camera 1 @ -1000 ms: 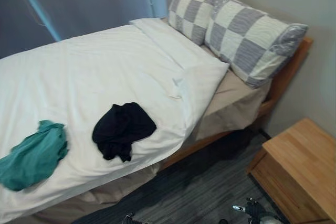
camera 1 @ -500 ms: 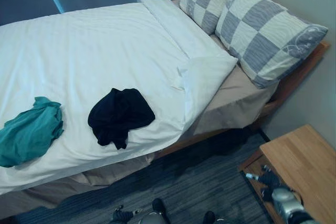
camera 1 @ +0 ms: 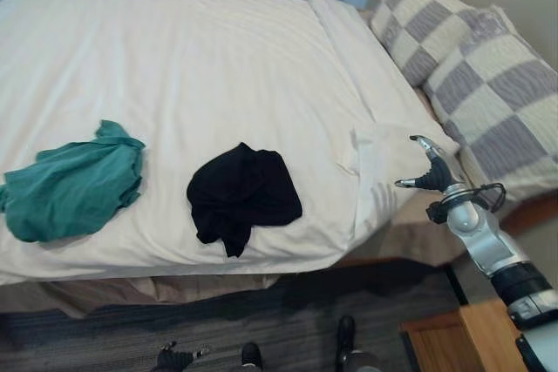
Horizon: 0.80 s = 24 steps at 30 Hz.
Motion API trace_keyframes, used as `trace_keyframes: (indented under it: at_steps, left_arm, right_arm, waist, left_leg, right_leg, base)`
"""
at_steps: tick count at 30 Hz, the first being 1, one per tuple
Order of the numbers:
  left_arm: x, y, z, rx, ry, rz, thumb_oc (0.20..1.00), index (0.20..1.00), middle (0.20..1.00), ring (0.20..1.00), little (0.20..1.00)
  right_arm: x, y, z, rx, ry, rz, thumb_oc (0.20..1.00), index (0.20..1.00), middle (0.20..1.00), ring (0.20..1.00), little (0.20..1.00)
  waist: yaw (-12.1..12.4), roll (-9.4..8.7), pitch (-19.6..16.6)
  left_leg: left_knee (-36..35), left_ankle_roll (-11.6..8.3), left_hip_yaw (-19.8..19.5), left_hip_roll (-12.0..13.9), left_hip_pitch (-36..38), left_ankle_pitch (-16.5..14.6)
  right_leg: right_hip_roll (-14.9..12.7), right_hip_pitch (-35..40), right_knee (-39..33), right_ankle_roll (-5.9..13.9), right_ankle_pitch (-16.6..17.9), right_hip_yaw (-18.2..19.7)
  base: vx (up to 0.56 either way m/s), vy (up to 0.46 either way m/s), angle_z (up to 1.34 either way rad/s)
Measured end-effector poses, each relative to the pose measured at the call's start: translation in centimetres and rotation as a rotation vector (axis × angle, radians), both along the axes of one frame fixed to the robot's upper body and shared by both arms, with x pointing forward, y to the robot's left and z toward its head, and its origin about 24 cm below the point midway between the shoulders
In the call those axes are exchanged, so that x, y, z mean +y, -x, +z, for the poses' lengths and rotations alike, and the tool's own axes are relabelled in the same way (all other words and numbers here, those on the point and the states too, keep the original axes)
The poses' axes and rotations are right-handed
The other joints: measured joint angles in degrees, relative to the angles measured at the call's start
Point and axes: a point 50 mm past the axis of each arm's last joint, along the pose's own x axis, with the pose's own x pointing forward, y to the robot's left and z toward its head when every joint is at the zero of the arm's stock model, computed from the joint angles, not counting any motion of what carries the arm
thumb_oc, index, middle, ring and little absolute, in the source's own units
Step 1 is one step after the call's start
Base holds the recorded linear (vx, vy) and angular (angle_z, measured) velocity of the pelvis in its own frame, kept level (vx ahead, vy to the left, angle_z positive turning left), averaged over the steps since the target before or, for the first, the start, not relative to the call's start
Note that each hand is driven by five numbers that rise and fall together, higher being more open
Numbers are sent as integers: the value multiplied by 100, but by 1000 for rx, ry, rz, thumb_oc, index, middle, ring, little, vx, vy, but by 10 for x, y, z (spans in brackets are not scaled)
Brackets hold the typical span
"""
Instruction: Tidy up the quilt and then pick up the clothes from the bed and put them into the laundry hamper.
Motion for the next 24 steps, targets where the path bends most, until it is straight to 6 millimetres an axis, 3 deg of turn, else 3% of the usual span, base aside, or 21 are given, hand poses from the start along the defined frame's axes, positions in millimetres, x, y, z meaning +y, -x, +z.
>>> trace_keyframes:
  at_steps: [2,3,5,7,14,15,16,17,19,24]
  left_arm:
    - [-5,15,-4,39,15,8,1000,1000,1000,1000,1000]
    - [-15,20,-9,53,41,9,1000,1000,1000,1000,1000]
    - [-30,21,-13,62,80,-16,1000,1000,1000,1000,1000]
    - [-41,0,-12,5,106,-58,1000,1000,1000,1000,1000]
    - [-43,-64,5,-153,85,-164,1000,1000,1000,1000,1000]
    - [-43,-69,7,-162,81,-175,1000,1000,1000,1000,1000]
    - [-43,-72,8,-179,81,-186,1000,1000,1000,1000,1000]
    - [-45,-77,11,-206,83,-198,1000,1000,1000,1000,1000]
    - [-45,-75,10,-205,86,-196,1000,1000,1000,1000,1000]
    - [-47,-75,10,-225,108,-156,1000,1000,1000,1000,1000]
  right_arm:
    - [13,-6,9,-27,10,36,1000,1000,1000,1000,1000]
    - [20,-8,8,-17,27,58,1000,1000,1000,1000,1000]
    - [36,-16,12,-11,76,107,1000,1000,1000,1000,1000]
    - [44,-29,34,-58,118,124,1000,1000,1000,1000,1000]
    - [49,-63,102,-172,233,65,1000,1000,1000,1000,1000]
    - [47,-65,106,-174,242,50,740,740,740,740,740]
    - [40,-71,111,-164,266,17,200,200,200,200,200]
    - [33,-74,126,-186,259,-24,200,200,200,200,200]
    - [27,-74,136,-219,246,-47,200,200,200,200,200]
    - [31,-69,143,-263,166,0,200,200,200,200,200]
  waist:
    - [11,-22,-23]
    - [34,181,-32]
    - [38,384,14]
    - [57,573,150]
    - [48,756,691]
    - [50,770,799]
    - [83,833,865]
    - [108,868,941]
    - [119,964,1139]
    - [41,1024,1169]
  left_leg:
    - [35,-136,-5,56,8,83]
    - [36,-210,-4,244,-11,93]
    - [37,-276,33,472,-85,134]
    - [39,-379,33,691,-397,214]
    - [35,-574,-58,892,-1268,482]
    - [35,-591,-91,906,-1341,513]
    - [38,-585,-86,915,-1562,560]
    - [36,-581,-44,911,-1806,607]
    - [36,-584,-15,925,-1948,644]
    - [31,-588,34,973,-1857,637]
  right_leg:
    - [64,-44,0,-56,692,-6]
    - [242,-46,0,-181,707,-41]
    - [488,-131,29,-321,650,-85]
    - [704,-419,32,-410,692,-129]
    - [878,-1249,31,-590,740,-236]
    - [894,-1313,30,-615,759,-250]
    - [896,-1544,8,-608,763,-247]
    - [899,-1809,31,-601,820,-223]
    - [921,-1976,32,-732,944,-212]
    - [981,-1917,33,-740,943,-155]
  base:
    - [59,-129,8]
    - [-4,-177,-6]
    - [-119,-129,-12]
    - [-104,-80,-8]
    - [-77,-78,5]
    - [-74,-66,7]
    - [-56,-47,-2]
    - [-31,-52,-8]
    - [15,-39,-10]
    - [34,-5,-8]
